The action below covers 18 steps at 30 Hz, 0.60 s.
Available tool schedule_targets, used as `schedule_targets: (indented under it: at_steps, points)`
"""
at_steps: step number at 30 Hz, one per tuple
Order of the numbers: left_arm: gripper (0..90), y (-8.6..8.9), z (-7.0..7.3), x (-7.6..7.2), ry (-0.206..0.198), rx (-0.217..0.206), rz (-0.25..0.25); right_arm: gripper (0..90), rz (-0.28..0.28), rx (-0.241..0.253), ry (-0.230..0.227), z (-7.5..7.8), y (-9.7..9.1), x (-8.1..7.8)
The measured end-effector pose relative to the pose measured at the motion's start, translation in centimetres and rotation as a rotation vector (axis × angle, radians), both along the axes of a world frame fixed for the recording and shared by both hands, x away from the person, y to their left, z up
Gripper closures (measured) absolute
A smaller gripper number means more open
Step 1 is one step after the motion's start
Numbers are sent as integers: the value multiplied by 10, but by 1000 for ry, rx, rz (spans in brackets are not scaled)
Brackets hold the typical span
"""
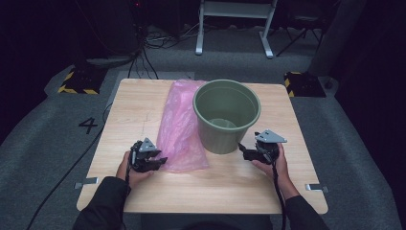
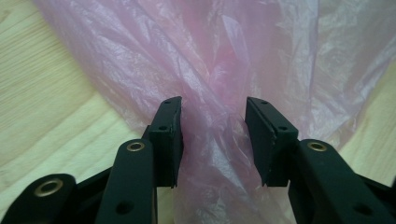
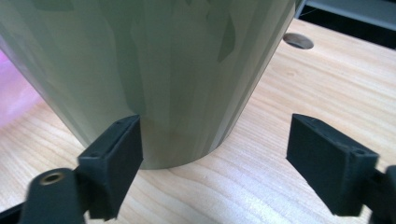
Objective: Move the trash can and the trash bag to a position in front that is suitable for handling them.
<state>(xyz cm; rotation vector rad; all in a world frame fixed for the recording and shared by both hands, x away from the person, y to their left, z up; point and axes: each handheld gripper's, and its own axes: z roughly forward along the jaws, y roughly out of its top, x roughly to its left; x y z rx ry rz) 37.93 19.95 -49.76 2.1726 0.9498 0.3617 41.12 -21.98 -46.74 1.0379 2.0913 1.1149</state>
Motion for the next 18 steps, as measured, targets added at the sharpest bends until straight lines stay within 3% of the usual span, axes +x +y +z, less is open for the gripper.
schedule_targets:
  at_steps: [2,9,11,14,17,18]
  points:
    - [517,-10,0,-6,-3,10,-1,191,9,14,24,0,-2,-1]
    - [511,-40,-1,-27,-14,7,-78,228,86,57,98,-5,-4,-14]
    - [512,-46,-2,-31,-7,-8,-100,246,110,62,121,-9,-1,-18]
    - [506,-53,-1,-34,-11,3,-116,291,149,68,137,-13,6,-22]
    - [444,-55,-2,-35,-8,-3,-118,315,170,78,146,-14,11,-23]
    - [407,-55,-2,-35,2,-26,-120,333,190,85,151,-15,16,-25]
